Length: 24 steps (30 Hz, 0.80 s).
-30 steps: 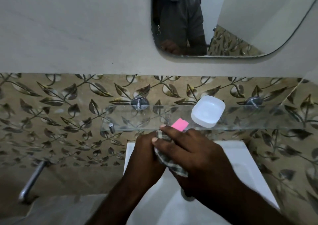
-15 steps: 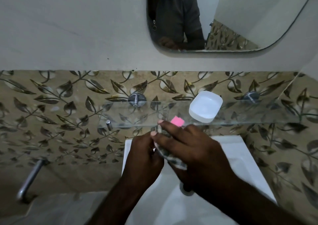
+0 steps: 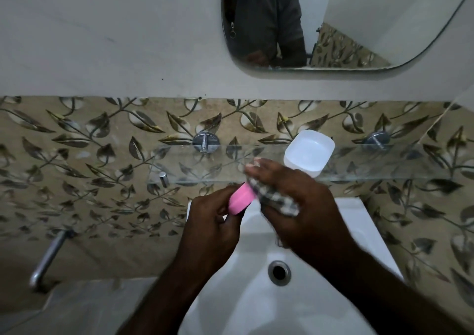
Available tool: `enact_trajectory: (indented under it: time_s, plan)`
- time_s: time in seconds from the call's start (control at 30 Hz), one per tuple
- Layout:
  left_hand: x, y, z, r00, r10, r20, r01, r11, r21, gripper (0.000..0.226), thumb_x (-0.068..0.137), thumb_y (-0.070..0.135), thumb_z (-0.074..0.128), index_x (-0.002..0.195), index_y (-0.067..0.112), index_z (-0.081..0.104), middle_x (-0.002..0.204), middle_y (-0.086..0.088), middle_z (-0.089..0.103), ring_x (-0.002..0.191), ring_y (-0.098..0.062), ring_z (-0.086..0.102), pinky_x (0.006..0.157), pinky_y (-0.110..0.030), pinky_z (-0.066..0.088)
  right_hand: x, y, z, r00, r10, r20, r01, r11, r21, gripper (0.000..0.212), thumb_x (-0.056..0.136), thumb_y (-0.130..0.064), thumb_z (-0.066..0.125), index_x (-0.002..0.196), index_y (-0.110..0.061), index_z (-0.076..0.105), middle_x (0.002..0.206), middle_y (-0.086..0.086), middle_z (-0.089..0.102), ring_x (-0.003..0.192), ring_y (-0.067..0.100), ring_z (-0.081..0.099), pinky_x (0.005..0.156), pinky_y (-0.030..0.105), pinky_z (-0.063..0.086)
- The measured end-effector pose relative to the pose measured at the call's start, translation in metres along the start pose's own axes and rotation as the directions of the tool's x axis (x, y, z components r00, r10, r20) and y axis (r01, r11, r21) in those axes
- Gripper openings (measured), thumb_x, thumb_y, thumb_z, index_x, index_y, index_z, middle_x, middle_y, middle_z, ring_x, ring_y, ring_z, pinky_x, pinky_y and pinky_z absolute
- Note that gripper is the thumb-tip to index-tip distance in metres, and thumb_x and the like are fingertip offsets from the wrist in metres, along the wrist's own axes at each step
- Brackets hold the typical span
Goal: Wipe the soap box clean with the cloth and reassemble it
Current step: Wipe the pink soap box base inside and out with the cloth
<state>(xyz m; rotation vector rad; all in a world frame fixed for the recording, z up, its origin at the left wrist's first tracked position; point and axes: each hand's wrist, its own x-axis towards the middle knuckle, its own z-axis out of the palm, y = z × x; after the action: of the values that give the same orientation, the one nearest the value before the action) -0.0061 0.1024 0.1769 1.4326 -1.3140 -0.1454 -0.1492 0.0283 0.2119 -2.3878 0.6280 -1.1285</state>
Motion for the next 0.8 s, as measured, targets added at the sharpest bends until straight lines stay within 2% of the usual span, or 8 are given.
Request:
enact_trajectory:
  time_s: [0.07,0.1,0.2,0.27,0.4,0.53,0.67,0.8]
  plan:
    - [-0.001,-0.001,-0.001,1.0,-0.02,0.003,0.02,1.0,-0.016,0.037,0.083,0.003,0.065,0.068,0.034,0.052,0.054,0.014,0.04,0.05,-0.001,0.027,0.046,-0.014,0.022,0.004,0.001,0.0,0.986,0.152,-0.067,-0.141,0.98,0.144,0.052,0.076,-0.006,0.064,0.123,-0.03,0.068,0.117,-0.016,0.07,0.105,-0.004,0.064,0.092,0.024,0.051]
    - [-0.001,-0.003,-0.001,1.0,-0.027,0.014,0.027,0.999,-0.026,0.035,0.083,0.005,0.064,0.068,0.034,0.053,0.054,0.013,0.04,0.051,-0.001,0.027,0.046,-0.016,0.023,0.002,-0.002,0.004,0.989,0.132,-0.07,-0.128,0.99,0.065,0.052,0.076,-0.007,0.064,0.124,-0.027,0.068,0.119,-0.012,0.07,0.107,-0.002,0.064,0.094,0.025,0.051]
    - [-0.003,-0.007,-0.001,1.0,0.001,0.029,0.0,0.998,-0.055,0.024,0.084,0.013,0.052,0.07,0.032,0.053,0.057,0.017,0.052,0.05,0.004,0.039,0.047,-0.017,0.031,-0.013,-0.016,0.017,0.994,-0.075,0.077,0.092,0.962,-0.257,0.048,0.08,-0.018,0.066,0.128,-0.024,0.065,0.136,-0.002,0.062,0.103,0.018,0.064,0.089,0.026,0.047]
    - [-0.004,-0.009,-0.004,0.999,0.024,0.028,-0.022,0.998,-0.065,0.018,0.083,0.015,0.049,0.069,0.024,0.056,0.057,0.014,0.054,0.052,0.006,0.043,0.048,-0.014,0.033,-0.015,-0.014,0.019,0.983,-0.111,0.146,0.148,0.951,-0.27,0.05,0.08,-0.019,0.07,0.129,-0.028,0.063,0.138,-0.004,0.06,0.097,0.021,0.063,0.084,0.026,0.047]
    - [-0.005,-0.01,-0.007,0.999,-0.008,0.04,0.012,0.994,-0.104,0.02,0.085,0.004,0.062,0.072,0.018,0.056,0.059,0.009,0.048,0.056,0.002,0.036,0.049,-0.021,0.033,-0.002,-0.006,0.008,0.987,0.05,0.153,-0.074,0.985,0.156,0.054,0.08,0.0,0.067,0.127,-0.027,0.064,0.135,-0.008,0.062,0.124,0.003,0.057,0.103,0.023,0.045]
    - [-0.01,-0.005,-0.011,0.995,-0.091,0.034,0.096,0.97,-0.222,0.024,0.081,0.008,0.068,0.082,0.032,0.067,0.065,0.017,0.06,0.059,0.006,0.047,0.055,-0.013,0.039,0.001,-0.008,0.002,0.924,0.326,0.203,-0.383,0.803,0.456,0.048,0.087,0.008,0.066,0.12,-0.026,0.068,0.108,0.004,0.076,0.095,0.02,0.071,0.087,0.034,0.057]
    - [-0.015,0.002,-0.008,0.963,-0.271,0.015,0.246,0.848,-0.469,0.03,0.071,0.01,0.079,0.077,0.038,0.074,0.066,0.014,0.068,0.061,0.0,0.058,0.06,-0.015,0.047,-0.003,0.004,0.002,0.841,0.405,0.358,-0.541,0.632,0.554,0.044,0.089,0.006,0.065,0.125,-0.02,0.065,0.106,0.005,0.076,0.101,0.024,0.072,0.093,0.039,0.057]
    - [-0.018,0.0,-0.002,0.952,-0.293,0.087,0.291,0.781,-0.552,0.016,0.063,0.028,0.075,0.077,0.036,0.075,0.069,0.012,0.069,0.064,-0.005,0.059,0.064,-0.02,0.049,-0.001,0.01,-0.005,0.852,0.36,0.381,-0.52,0.669,0.53,0.036,0.087,0.008,0.065,0.116,-0.012,0.068,0.104,0.007,0.075,0.098,0.024,0.071,0.082,0.026,0.057]
